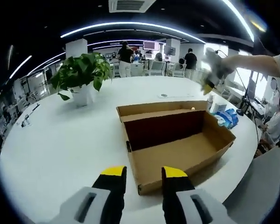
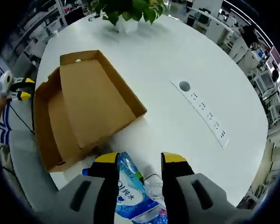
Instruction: Operate the shoe box by opening the lid, removing the specified soft item, and placing it in the target area until the item is outside and the box remains undamaged.
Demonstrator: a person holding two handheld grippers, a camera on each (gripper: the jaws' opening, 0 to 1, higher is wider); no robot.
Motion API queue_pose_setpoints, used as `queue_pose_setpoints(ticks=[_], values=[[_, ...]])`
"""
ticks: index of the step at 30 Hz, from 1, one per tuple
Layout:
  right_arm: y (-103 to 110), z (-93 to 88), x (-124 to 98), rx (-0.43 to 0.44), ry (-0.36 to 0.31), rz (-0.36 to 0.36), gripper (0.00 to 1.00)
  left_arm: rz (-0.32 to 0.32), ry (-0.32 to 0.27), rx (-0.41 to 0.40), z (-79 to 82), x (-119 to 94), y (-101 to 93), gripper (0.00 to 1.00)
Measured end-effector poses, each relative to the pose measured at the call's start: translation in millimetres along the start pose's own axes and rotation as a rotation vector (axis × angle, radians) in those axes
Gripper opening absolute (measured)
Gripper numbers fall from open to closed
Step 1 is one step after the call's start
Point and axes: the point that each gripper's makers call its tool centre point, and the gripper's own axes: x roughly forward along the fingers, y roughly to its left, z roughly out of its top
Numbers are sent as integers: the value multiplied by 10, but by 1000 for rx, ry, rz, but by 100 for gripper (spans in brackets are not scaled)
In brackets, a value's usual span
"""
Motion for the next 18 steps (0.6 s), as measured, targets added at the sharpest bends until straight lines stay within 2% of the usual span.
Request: queue_pose_setpoints(ticks=[5,8,10,13,18], values=[[87,120,131,31,-25,0,28,21,18,-47,-66,13,18,22],[98,172,200,53,-36,-7,25,24,25,-94,-106,19,22,13],[97,212,261,71,-48,-18,24,36,27,-110,-125,24,45,12],[94,291,373,140,-88,-37,24,31,21,-159,-131,33,38,7],[110,278,542,241,-96,-57,21,41,37,-181,-189,72,50,5]])
